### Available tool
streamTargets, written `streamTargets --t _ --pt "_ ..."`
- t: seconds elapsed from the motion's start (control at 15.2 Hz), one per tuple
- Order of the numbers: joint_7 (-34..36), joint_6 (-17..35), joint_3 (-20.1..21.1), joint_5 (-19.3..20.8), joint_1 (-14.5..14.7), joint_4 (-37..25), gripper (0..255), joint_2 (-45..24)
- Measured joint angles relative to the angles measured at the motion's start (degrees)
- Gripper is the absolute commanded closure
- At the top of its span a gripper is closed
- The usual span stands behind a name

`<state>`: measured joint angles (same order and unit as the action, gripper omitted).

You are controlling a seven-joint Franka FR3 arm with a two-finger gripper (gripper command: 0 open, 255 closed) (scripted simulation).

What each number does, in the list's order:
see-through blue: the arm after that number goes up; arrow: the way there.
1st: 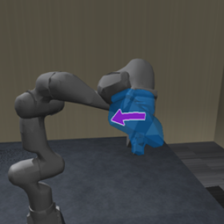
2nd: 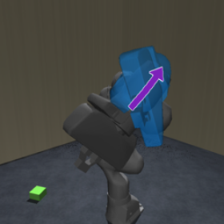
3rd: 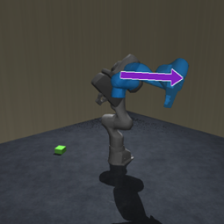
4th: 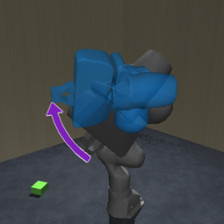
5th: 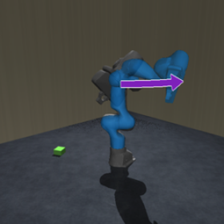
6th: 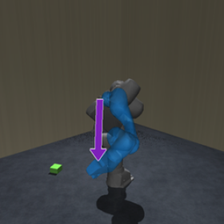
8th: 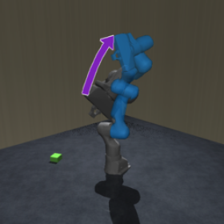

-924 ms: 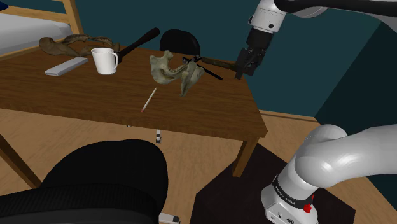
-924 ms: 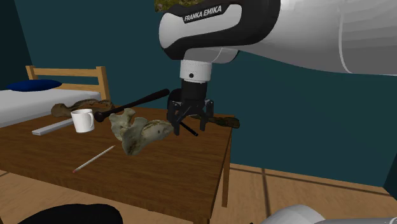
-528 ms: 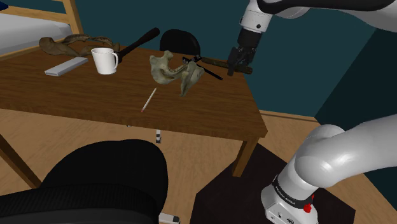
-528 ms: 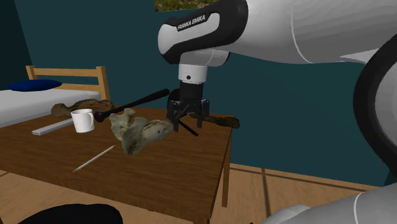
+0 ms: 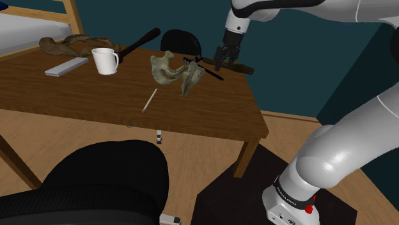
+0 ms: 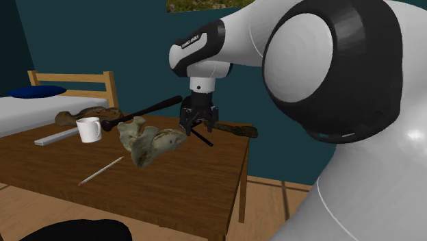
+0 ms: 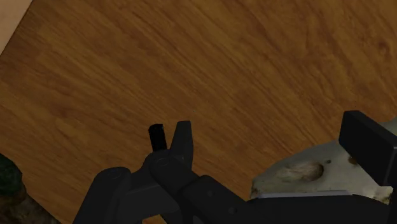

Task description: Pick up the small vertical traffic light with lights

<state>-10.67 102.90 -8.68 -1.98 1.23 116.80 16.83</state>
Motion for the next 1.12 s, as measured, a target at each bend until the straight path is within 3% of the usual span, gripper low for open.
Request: streamTargets --t 0.53,0.99,1.12 --pt "-4.6 1.3 -2.4 -2.2 -0.9 -16.2 0 -17.7" --pt "-7.6 -3.5 -3.2 -5.3 -3.4 -38.5 0 -35.7" --pt "-7.9 -3.5 -3.2 -5.7 -3.8 -40.8 0 -37.9"
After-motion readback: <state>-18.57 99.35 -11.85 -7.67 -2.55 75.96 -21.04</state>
